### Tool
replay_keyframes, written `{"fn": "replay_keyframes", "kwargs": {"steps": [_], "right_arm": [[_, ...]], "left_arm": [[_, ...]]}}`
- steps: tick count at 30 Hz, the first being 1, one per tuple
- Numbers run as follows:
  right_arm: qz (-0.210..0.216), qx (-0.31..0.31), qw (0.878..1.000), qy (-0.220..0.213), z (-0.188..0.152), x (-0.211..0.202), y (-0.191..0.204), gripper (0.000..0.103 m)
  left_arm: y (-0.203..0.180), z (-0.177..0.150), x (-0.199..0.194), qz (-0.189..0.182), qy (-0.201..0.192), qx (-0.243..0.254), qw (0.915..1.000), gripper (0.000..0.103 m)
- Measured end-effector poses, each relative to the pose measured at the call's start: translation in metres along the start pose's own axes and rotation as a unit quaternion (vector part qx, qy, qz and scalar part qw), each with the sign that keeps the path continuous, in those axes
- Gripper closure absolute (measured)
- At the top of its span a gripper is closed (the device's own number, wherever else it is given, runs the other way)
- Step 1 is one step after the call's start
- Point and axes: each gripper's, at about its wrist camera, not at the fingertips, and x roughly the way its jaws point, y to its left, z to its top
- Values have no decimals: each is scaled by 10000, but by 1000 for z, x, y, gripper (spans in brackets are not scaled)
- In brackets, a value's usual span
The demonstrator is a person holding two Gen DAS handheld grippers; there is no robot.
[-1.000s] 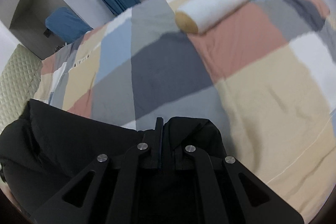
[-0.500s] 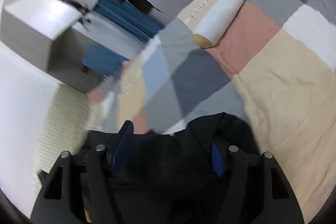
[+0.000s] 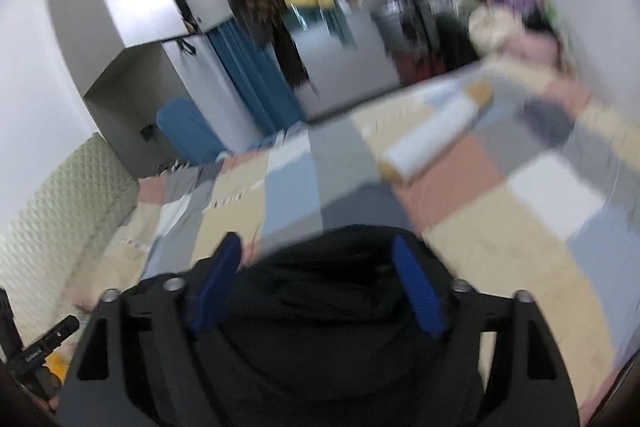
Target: Fold large clothes
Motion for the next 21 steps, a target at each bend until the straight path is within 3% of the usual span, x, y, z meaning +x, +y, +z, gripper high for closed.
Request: {"fn": "replay_keyframes", "kwargs": {"steps": [3,7,10,15,21], "right_arm": [[171,-356,9992,90,-8,12,20,21],[622,-683,9916,907,-40,61,46,21],[642,-936,9831,1435,-69,104,60,21],[504,-1214,9795,1528,-87,148,69,20],[304,-1568,9724,1699,-103,170,77,15]], "left_arm": [[-16,-1,34,6,91,74,9999,27],[-31,-5,87,243,535,372,9976,27],[-34,-16,122,443,836,554,9940,27],[-24,-26,142,736,747,511,9932,26],[-23,-39,155,978,541,709,9912,24]]}}
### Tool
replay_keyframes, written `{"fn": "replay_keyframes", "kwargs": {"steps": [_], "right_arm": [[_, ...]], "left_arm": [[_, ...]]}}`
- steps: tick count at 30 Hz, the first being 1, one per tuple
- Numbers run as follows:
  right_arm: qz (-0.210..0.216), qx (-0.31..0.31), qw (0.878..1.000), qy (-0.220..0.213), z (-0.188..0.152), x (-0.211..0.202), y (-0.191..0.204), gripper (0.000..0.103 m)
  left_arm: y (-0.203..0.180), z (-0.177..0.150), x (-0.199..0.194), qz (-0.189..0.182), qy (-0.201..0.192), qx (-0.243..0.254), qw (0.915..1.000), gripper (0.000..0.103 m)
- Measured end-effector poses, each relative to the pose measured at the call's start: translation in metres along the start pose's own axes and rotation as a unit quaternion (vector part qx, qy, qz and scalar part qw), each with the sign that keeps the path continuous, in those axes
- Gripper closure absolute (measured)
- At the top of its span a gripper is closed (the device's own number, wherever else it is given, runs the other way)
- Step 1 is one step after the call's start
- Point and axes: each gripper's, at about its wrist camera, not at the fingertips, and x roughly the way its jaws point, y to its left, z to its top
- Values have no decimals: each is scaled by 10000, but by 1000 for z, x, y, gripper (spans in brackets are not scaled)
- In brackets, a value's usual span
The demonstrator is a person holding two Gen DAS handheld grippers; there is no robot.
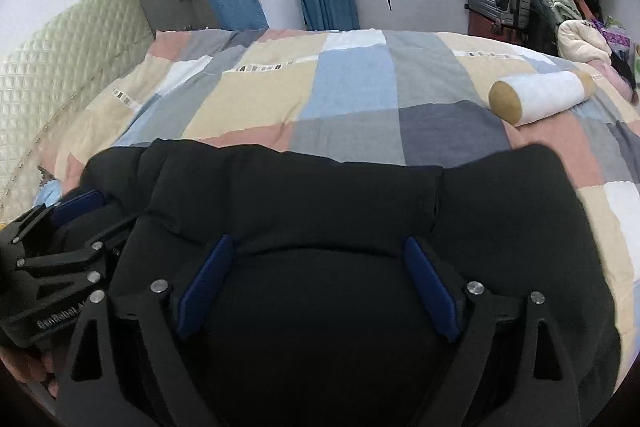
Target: Fold large clothes
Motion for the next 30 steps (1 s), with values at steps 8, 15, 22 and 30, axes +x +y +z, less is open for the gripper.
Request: {"fn": "replay_keyframes", "kwargs": {"steps": [8,15,22,30], "right_arm": [[-23,11,10000,-16,-5,21,-4,13],[-70,-45,9992,-398,-17,11,0,12],[42,75,9959,-896,-19,-38,-12,3],[-276,181,9981,-528,-18,-35,-58,1]], "left_arm": [[-1,0,13,59,72,-67,9999,23],[10,-8,-2,-367,-126,-233,9990,23],[49,-15,-44,5,-251,-114,9996,22],[96,-25,-35,310,-115,-682,9971,19]]}}
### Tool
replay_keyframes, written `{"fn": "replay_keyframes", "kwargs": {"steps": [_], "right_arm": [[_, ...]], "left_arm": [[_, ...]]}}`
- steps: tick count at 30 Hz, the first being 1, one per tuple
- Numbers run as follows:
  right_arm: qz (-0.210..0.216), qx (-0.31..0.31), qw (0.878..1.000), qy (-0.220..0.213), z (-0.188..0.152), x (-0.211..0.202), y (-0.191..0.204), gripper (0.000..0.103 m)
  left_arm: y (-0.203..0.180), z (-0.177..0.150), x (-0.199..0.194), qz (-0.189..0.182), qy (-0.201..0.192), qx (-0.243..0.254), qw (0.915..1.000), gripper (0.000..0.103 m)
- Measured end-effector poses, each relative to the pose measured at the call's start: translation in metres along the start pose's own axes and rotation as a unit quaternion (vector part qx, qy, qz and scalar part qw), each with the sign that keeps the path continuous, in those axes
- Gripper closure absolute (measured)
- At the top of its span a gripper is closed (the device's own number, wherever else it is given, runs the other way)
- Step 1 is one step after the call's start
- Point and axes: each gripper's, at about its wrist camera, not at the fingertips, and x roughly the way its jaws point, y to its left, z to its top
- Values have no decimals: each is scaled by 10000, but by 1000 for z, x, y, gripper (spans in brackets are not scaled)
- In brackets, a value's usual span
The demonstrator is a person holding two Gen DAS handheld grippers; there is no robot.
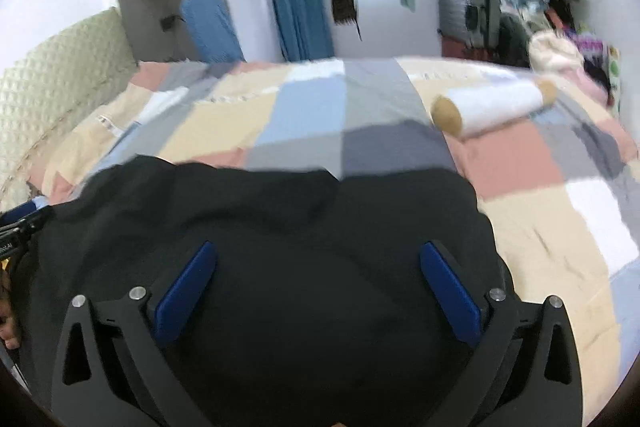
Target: Fold large clothes
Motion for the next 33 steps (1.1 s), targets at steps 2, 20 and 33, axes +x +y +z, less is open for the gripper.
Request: {"fn": "replay_keyframes", "kwargs": {"steps": [2,20,33], "right_arm": [[196,207,9995,145,-6,11,-10,1],[180,236,9994,-190,2,-56,4,0],[701,335,9872,-1394,11,-247,34,0]], "left_arm": [[4,-7,17,-159,234,-117,9995,18],[-9,-3,-91,-127,-517,-191,9984,18],[-23,-4,-293,5,-1584,-89,9873,12]]}}
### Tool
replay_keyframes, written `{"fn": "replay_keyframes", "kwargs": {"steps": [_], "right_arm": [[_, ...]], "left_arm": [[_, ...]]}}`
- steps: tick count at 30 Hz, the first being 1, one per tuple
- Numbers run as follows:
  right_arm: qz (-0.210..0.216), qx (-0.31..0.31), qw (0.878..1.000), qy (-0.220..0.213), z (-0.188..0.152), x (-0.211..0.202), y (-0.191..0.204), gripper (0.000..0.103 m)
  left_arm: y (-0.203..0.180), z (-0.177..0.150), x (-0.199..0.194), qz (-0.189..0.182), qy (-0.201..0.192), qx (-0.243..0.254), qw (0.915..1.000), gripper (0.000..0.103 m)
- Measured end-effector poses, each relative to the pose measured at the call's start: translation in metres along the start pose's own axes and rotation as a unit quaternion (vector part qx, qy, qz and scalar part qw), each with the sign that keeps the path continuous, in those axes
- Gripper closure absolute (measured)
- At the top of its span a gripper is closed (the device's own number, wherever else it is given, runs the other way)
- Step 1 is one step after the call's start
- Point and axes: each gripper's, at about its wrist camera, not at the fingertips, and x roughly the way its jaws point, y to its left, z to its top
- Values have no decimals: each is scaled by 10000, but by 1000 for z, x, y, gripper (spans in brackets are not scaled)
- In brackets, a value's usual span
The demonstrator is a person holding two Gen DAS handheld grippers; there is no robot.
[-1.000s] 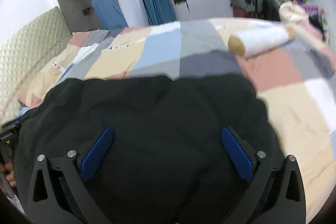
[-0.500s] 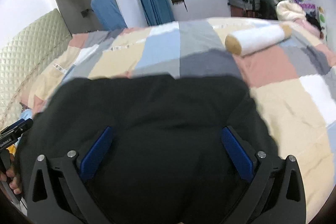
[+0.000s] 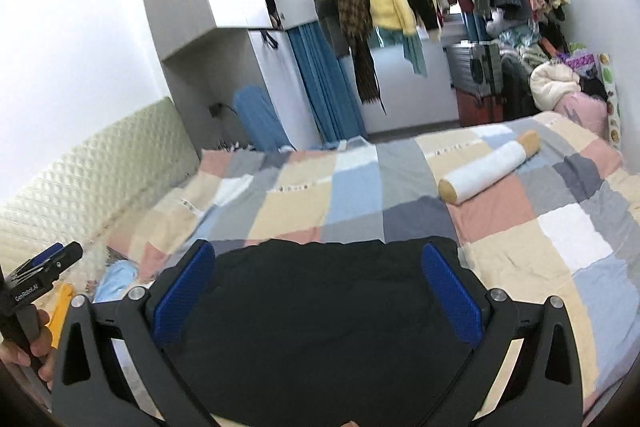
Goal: Fold large clothes
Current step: 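Open both tools and pull them back from the jacket bundle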
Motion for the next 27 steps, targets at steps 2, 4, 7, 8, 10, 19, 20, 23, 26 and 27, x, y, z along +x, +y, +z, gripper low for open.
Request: {"fn": "replay_keyframes", "kwargs": {"steps": [2,4,7,8,10,19,20,23,26,27], "right_arm": [[-6,-54,10000,-65,-2,-18,7,0],[-4,-138,9998,-150,-4,-39,14,0],[31,-345,9992,-191,-6,-63,26,0],[31,-423,9988,-235,-9,-75,32,0],[70,-485,9983,-307,-12,-91,37,0],[285,-487,9969,-555,-33,-139,55,0],[294,-460,9969,-572,-35,-142,56,0],[294,-451,9966,-624,-44,-152,57,0],[198,-480,9962,-692,-54,-159,55,0],[141,-501,9962,-692,-57,-160,54,0]], "left_arm": [[-1,-2,-23,-70,-36,-2,10000,12],[-1,-3,-45,-196,-63,-28,9998,12],[-2,-5,-75,-373,-53,-45,9993,12],[-2,-7,-85,-416,-72,-70,9991,12],[-2,-9,-106,-493,-176,-137,9985,5],[-8,-27,-159,-591,-331,-275,9973,4],[-10,-30,-162,-619,-330,-249,9972,4],[-11,-40,-171,-600,-358,-201,9974,4],[-13,-52,-177,-506,-399,-124,9978,4],[-14,-56,-178,-502,-382,-107,9980,4]]}}
